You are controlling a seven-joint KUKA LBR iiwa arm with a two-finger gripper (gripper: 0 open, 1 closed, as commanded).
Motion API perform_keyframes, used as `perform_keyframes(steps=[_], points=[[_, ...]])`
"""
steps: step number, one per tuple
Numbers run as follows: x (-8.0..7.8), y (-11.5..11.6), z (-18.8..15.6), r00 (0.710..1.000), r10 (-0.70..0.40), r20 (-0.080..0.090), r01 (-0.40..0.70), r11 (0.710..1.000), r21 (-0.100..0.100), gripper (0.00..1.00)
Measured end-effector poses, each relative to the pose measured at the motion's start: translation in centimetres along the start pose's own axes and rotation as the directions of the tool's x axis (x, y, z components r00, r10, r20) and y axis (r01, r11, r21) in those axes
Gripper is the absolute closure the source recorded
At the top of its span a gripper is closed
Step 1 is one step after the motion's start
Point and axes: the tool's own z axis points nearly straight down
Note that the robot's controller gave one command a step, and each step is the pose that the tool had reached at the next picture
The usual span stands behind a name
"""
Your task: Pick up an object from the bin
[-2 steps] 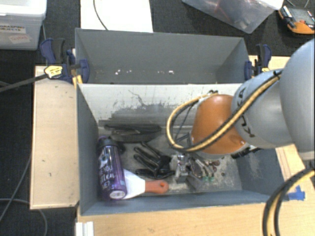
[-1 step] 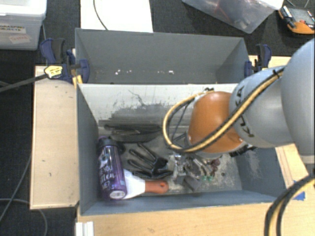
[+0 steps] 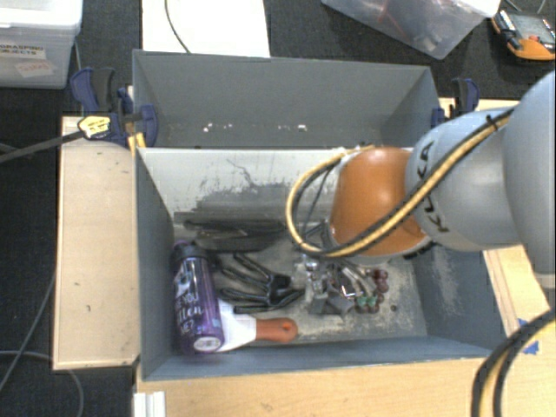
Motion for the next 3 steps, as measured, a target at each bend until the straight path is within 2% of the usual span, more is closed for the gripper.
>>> perform_keyframes(steps=[1,2,3], points=[[2.5,-0.3,-0.2,1.000,0.031,0.003,-0.031,1.000,-0.002,1.00],[0.2,-1.8,0.6,0.999,-0.034,0.004,0.034,0.999,-0.001,1.00],[2.9,0.3,1.6,0.999,0.037,0.005,-0.037,0.999,-0.003,1.00]])
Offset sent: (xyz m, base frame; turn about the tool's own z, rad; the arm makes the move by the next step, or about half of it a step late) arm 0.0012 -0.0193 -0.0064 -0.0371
